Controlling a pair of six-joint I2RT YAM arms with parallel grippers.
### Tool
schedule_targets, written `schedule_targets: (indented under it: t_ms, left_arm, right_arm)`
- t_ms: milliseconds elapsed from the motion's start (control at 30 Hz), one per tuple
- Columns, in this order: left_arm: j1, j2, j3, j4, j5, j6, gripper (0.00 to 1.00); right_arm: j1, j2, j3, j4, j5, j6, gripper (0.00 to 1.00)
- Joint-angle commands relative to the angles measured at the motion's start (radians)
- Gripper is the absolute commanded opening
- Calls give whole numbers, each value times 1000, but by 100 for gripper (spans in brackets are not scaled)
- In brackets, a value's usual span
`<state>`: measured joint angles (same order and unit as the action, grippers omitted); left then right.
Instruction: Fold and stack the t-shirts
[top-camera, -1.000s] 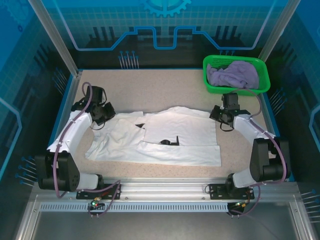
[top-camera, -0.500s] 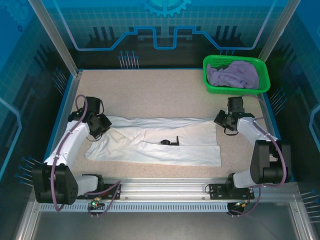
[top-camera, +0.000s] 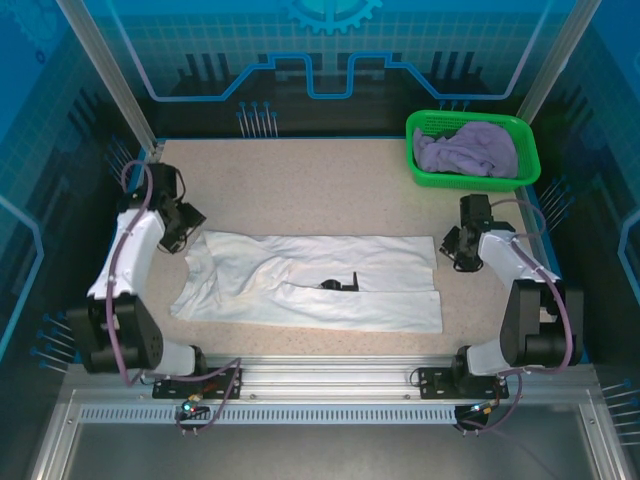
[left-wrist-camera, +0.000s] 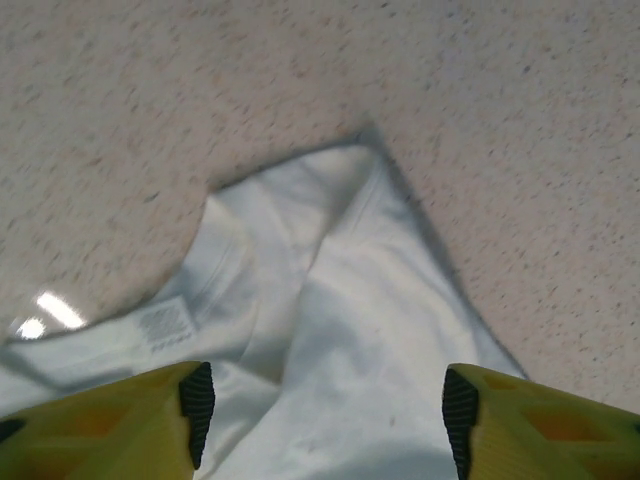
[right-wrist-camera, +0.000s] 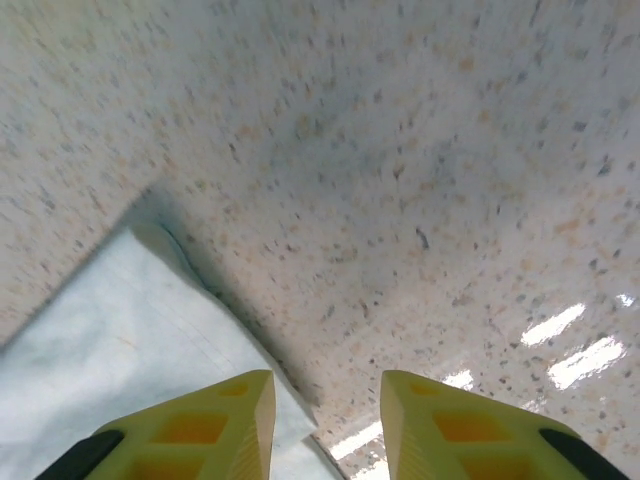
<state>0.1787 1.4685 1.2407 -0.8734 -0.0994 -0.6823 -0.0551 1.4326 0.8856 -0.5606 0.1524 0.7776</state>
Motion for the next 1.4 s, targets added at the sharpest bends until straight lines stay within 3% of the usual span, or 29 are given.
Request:
schedule_targets:
  t_ms: [0,133,333,600,1200,1367]
  left_arm:
    - [16,140,82,-14,137,86,67]
    - [19,292,178,-29,212,142,65]
    - [31,431,252,-45,180,195,61]
    - [47,491,232,-9,190,212,46]
    - [68,550,219,114,296,221,43]
    - [68,552,215,125,316,216,31]
  right_arm:
    - [21,17,92,3,8,10,35]
    - [114,200,257,-29,-127,-86,30]
    - [229,378,409,-93,-115,-113,24]
    - [227,436,411,-80,-160,-95,24]
    - [146,434,330,-50,-142,-17,24]
    - [125,412,295,-45,-131,7,24]
